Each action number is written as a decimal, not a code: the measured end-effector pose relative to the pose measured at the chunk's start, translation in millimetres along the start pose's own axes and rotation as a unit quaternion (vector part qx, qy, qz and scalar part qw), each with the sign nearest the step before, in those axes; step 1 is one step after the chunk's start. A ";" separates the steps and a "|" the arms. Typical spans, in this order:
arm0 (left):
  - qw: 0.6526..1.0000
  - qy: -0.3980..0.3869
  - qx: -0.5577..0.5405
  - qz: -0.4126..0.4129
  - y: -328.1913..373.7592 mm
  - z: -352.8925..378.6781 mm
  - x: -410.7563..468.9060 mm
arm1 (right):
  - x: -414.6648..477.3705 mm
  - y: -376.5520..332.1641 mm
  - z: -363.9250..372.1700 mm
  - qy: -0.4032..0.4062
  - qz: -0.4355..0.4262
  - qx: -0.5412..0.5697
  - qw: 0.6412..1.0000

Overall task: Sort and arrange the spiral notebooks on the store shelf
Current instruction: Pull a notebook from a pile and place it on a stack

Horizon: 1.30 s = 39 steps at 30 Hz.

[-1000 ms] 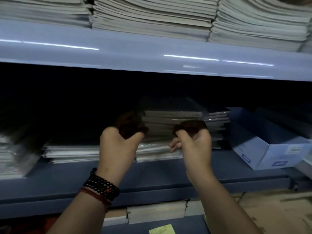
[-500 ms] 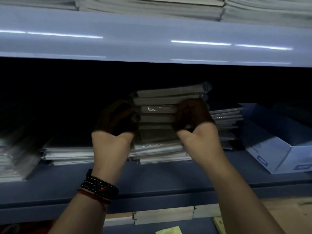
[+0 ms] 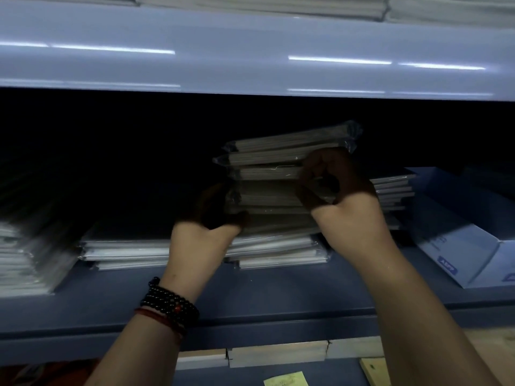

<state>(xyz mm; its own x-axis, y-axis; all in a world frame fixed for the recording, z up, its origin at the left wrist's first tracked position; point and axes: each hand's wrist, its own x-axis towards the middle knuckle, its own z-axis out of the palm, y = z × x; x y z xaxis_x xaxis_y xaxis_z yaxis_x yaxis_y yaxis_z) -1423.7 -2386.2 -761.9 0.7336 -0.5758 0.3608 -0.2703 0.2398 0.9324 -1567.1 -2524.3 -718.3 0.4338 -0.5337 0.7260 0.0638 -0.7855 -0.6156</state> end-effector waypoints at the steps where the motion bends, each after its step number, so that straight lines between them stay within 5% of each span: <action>1: 1.000 -0.003 0.011 -0.014 0.1 -0.4 -0.2 | -0.5 -0.5 0.1 -0.002 0.003 -0.005 1.000; 7: 0.994 0.081 0.061 -0.041 -8.1 1.3 2.1 | -6.9 0.2 3.5 -0.001 -0.023 -0.078 0.997; 12: 0.998 0.053 0.009 -0.031 1.0 6.7 -0.3 | -9.5 5.0 11.0 0.029 -0.075 -0.150 0.985; 29: 0.973 0.081 -0.128 -0.173 10.2 4.1 9.8 | -5.1 4.9 27.9 0.129 -0.069 -0.129 0.981; 39: 0.954 -0.110 -0.056 -0.273 48.2 -34.1 3.0 | -11.7 5.8 31.8 0.106 0.019 -0.149 0.983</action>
<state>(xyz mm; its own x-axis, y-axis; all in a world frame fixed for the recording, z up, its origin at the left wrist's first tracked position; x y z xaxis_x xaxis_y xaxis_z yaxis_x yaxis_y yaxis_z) -1413.3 -2349.7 -716.6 0.5949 -0.7856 -0.1703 0.1917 -0.0672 0.9792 -1543.2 -2512.6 -740.2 0.2318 -0.5927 0.7713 -0.2288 -0.8039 -0.5490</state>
